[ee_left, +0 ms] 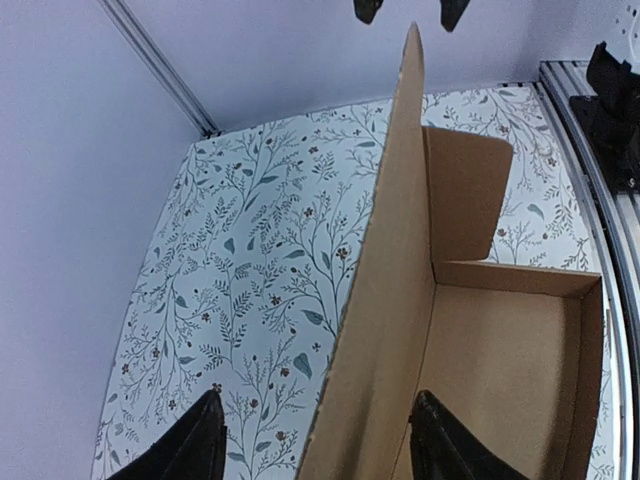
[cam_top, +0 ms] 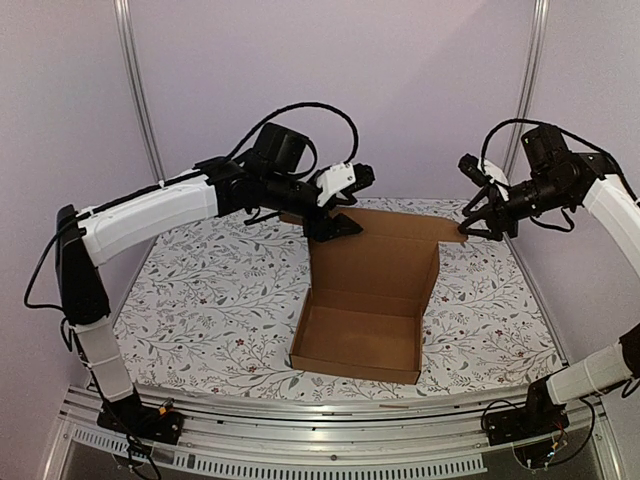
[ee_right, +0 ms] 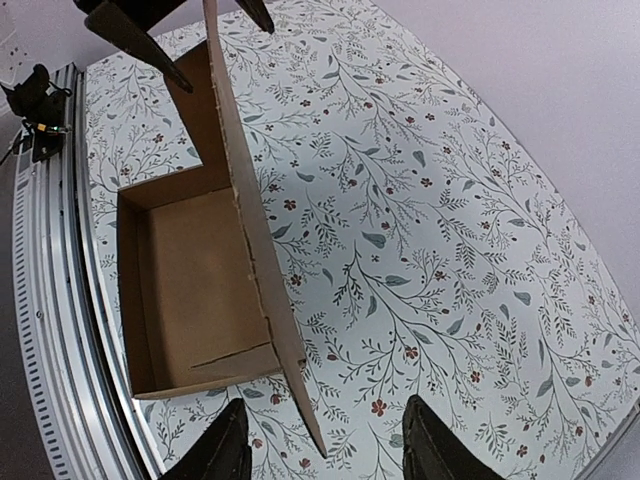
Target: Fold the paper box
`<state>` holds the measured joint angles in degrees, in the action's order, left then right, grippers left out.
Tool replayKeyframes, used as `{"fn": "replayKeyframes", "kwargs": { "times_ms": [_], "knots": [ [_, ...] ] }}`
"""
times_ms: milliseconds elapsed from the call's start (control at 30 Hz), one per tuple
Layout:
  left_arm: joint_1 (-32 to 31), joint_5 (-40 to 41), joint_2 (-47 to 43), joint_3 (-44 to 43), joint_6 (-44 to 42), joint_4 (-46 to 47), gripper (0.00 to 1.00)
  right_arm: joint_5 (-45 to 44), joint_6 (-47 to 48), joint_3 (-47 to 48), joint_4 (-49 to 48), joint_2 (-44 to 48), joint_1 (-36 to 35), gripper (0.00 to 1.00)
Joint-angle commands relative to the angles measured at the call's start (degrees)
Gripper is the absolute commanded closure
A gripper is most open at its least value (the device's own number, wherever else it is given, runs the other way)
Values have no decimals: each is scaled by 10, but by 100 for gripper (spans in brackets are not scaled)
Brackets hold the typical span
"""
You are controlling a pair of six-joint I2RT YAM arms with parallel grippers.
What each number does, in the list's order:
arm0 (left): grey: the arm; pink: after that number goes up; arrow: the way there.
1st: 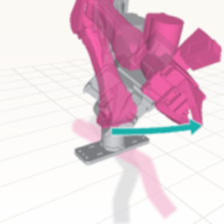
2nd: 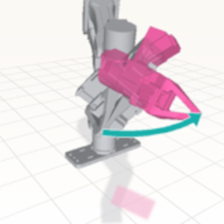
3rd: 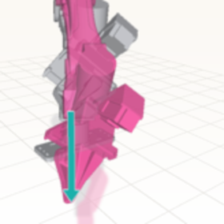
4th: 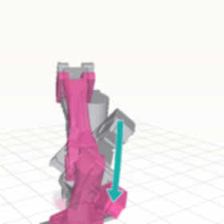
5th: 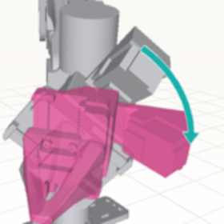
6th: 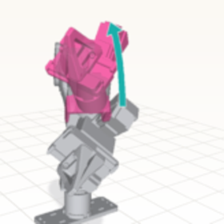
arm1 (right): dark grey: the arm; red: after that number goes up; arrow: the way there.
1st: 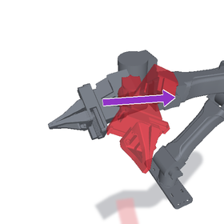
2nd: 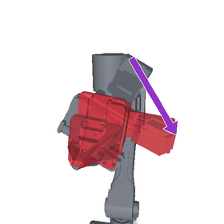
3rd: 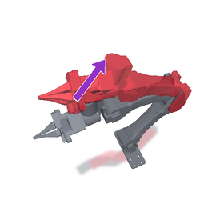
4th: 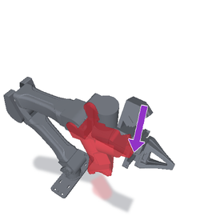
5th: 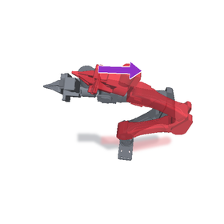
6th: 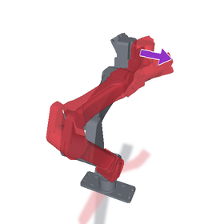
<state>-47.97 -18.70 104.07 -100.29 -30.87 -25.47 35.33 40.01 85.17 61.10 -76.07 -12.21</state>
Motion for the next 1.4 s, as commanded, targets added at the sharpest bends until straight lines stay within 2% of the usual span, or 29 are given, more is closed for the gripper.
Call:
{"fn": "replayKeyframes", "kwargs": {
  "times_ms": [0,100,167,300,400,533,600,700,833,933,1033,1200,1367],
  "knots": [
    [-15,-29,14,-34,-24,-61,42,-8,-1,-13,18,8,2,55],
    [-21,-33,17,-35,-20,-62,54,-9,-21,-19,0,-1,1,72],
    [-24,-32,17,-36,-18,-62,65,-10,-39,-26,-21,-2,-1,83],
    [-27,-29,17,-36,-5,-60,91,-40,-100,-53,-75,15,-26,91],
    [-27,-23,19,-34,7,-53,100,-68,-151,-66,-96,31,-54,93],
    [-27,-5,17,-25,19,-40,100,-49,-198,-72,-73,48,-61,91],
    [-27,-8,12,-18,18,-35,100,-23,-200,-65,-30,61,-61,80],
    [-27,-33,2,-4,0,-32,100,-13,-167,-18,40,63,-40,68],
    [-27,-65,-7,8,-26,-35,100,41,-55,84,118,38,56,58],
    [-27,-79,-10,8,-27,-38,100,9,27,115,133,8,83,56],
    [-27,-89,-15,12,-23,-31,100,2,80,97,124,-22,82,54],
    [-26,-87,-26,24,-12,-10,96,43,122,80,126,-53,72,51],
    [-24,-90,-27,18,-7,-6,92,49,134,58,115,-40,32,50]
  ]
}}
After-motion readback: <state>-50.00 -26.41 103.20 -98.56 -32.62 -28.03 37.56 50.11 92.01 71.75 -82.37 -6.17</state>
